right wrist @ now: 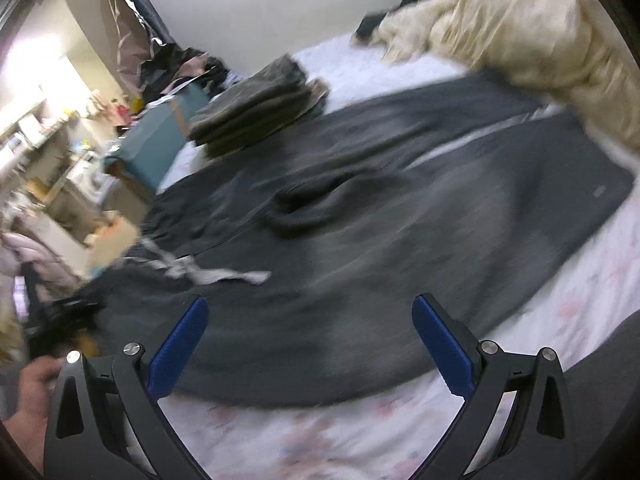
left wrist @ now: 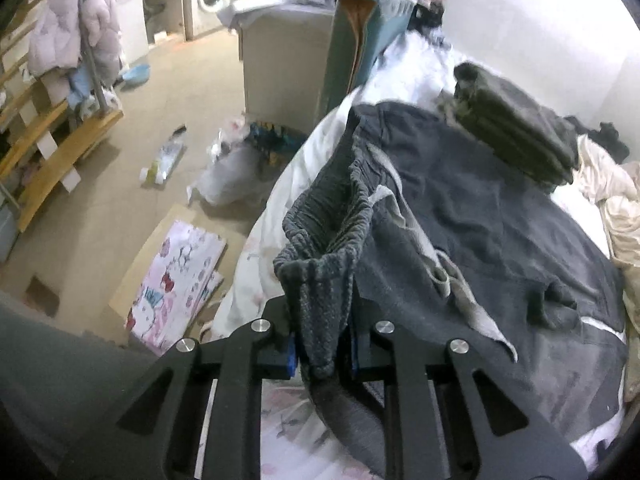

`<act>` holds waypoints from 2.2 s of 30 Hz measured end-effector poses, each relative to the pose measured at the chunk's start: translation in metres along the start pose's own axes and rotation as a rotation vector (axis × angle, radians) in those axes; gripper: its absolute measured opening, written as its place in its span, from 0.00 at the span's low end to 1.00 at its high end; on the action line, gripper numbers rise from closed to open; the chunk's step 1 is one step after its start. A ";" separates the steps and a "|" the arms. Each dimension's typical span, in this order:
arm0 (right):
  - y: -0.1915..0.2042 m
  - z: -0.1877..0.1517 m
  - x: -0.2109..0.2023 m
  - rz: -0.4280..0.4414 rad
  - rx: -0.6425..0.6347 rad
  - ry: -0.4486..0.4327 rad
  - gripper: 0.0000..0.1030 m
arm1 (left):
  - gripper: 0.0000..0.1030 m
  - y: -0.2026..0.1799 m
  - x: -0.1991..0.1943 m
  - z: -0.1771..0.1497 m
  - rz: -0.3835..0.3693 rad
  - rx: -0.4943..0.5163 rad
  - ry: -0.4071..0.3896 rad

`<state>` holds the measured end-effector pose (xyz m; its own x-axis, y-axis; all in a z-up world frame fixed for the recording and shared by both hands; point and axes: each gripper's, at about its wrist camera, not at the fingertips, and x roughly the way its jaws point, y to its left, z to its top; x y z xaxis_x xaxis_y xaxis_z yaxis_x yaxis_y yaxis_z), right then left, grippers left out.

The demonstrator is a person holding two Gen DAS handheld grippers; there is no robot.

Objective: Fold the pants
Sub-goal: 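Grasp the pant leg cuff with the right tool while the left tool holds the waistband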

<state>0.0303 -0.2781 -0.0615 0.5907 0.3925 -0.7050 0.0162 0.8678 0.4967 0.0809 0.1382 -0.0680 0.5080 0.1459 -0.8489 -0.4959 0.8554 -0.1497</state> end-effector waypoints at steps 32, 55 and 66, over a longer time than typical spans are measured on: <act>-0.309 0.066 -0.011 -0.301 0.965 -0.262 0.74 | 0.14 -0.013 0.018 0.000 0.080 0.005 0.075; -0.349 0.114 -0.056 -0.533 0.961 -0.481 0.08 | 0.14 -0.003 0.028 0.003 0.081 -0.040 0.129; -0.323 0.175 -0.099 -0.416 0.848 -0.568 0.06 | 0.14 0.006 0.015 0.046 -0.081 -0.183 0.173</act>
<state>0.1081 -0.6505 -0.0634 0.6923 -0.2677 -0.6701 0.7197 0.3235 0.6142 0.1177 0.1683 -0.0585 0.4317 -0.0201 -0.9018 -0.5856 0.7542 -0.2971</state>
